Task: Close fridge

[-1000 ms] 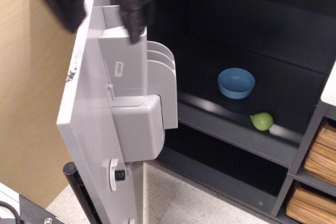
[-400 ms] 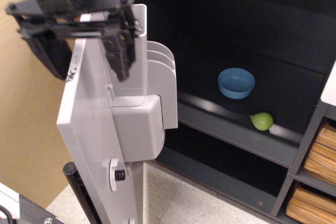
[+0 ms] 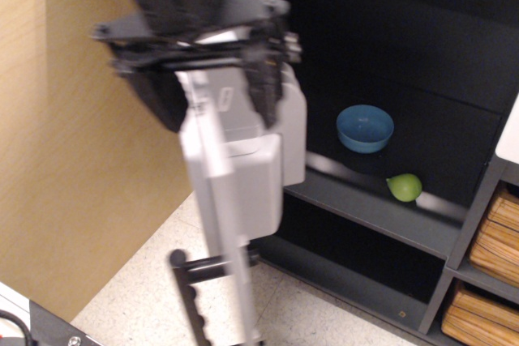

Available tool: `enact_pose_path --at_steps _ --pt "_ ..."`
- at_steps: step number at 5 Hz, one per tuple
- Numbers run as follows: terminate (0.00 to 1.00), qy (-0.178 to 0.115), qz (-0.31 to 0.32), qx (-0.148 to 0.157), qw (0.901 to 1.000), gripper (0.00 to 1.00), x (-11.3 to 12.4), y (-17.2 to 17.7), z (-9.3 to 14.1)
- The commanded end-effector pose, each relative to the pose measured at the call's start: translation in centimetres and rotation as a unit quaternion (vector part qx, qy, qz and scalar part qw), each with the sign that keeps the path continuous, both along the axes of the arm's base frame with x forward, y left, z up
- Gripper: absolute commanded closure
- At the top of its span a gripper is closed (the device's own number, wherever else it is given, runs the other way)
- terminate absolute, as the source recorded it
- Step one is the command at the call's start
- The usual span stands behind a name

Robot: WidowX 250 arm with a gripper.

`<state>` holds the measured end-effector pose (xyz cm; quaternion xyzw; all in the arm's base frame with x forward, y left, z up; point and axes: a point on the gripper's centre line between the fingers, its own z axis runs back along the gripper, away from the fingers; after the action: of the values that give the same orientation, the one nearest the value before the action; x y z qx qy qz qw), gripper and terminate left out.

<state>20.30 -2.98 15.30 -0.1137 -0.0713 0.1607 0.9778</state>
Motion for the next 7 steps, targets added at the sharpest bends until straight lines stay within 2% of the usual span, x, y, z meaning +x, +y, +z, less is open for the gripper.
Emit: enact_pose_path --at_steps 1,2,3,4,5,7 --pt "0.00 -0.034 -0.022 -0.009 0.9991 0.00 4.4 -5.0 2.5" --pt "0.00 -0.059 -0.041 -0.034 0.9968 0.00 4.8 -6.1 4.7" --pt "0.00 -0.073 -0.078 -0.049 0.9931 0.00 3.0 -5.4 5.6" --pt "0.00 -0.056 -0.106 0.000 0.9927 0.00 1.5 -3.9 3.3" --pt "0.00 -0.053 -0.112 0.055 0.9908 0.00 1.3 -1.8 -1.1" --pt "0.00 -0.055 -0.109 0.116 0.9857 0.00 2.7 1.0 -7.3"
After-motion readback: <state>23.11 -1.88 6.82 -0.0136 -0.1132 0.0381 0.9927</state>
